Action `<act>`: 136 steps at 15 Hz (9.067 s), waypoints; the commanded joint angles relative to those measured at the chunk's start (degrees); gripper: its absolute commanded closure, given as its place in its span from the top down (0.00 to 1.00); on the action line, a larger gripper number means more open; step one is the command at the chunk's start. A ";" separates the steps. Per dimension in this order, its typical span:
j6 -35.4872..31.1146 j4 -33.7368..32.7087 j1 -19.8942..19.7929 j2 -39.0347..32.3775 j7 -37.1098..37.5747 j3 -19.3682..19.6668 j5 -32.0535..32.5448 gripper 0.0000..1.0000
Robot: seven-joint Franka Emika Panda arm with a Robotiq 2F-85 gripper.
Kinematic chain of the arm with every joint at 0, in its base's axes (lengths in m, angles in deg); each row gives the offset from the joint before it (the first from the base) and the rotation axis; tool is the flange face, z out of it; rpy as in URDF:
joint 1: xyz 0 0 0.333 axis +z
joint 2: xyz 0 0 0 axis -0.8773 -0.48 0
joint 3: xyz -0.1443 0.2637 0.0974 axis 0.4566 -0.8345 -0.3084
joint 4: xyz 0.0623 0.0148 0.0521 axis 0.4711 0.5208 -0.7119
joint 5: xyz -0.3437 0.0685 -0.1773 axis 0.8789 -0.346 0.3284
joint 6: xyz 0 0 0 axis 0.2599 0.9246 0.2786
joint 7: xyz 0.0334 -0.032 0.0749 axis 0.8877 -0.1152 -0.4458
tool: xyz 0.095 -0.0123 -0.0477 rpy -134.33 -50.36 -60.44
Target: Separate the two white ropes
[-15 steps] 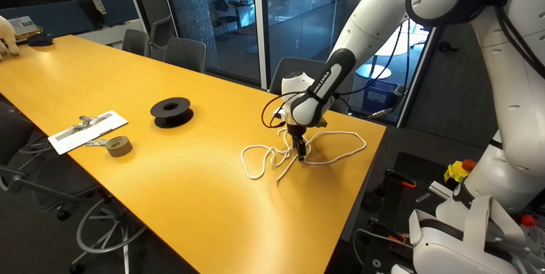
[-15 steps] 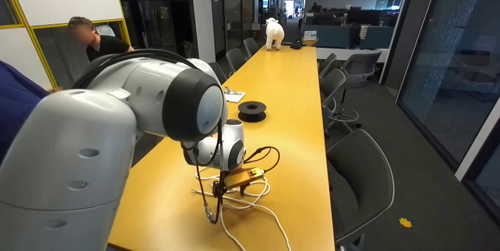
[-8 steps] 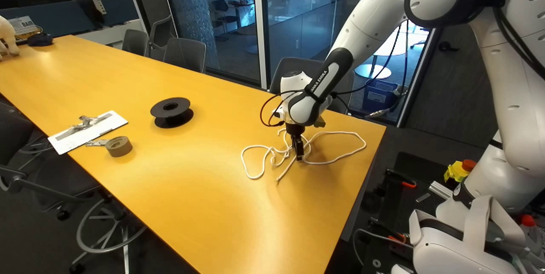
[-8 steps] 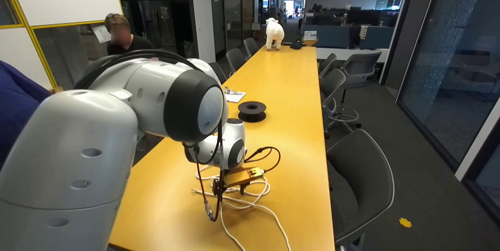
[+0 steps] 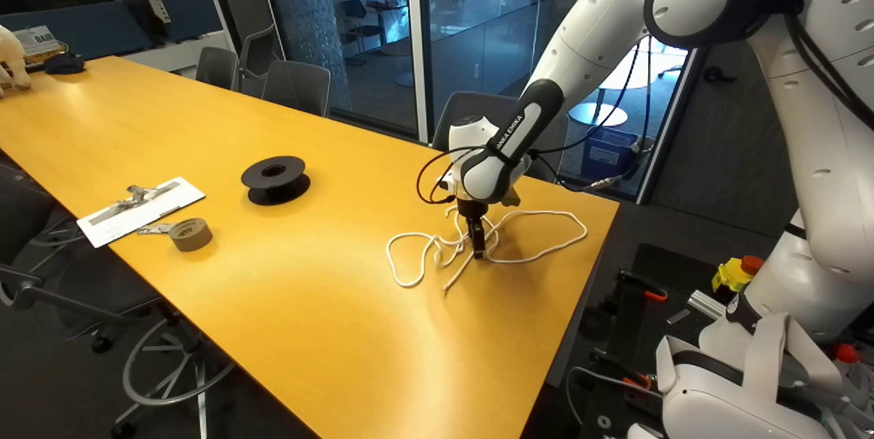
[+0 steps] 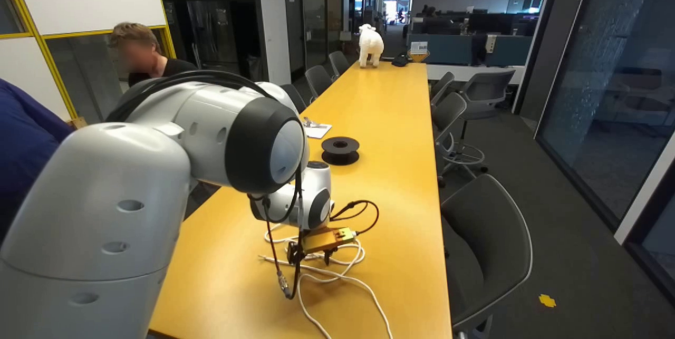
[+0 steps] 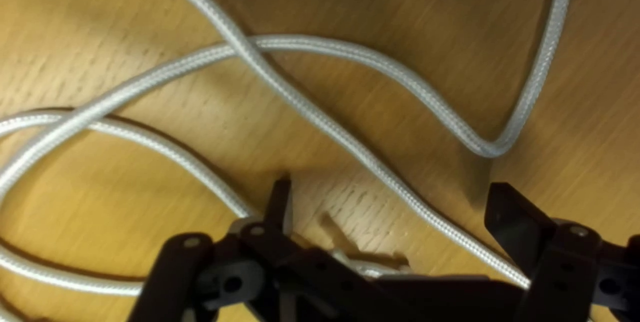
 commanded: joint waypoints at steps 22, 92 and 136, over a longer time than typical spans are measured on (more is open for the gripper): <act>-3.37 1.89 3.58 1.17 6.82 3.18 5.98 1.00; 25.93 -38.12 -7.39 -7.04 -0.74 6.17 -17.18 0.01; 28.36 -45.78 -1.53 -21.11 15.09 6.71 -9.51 1.00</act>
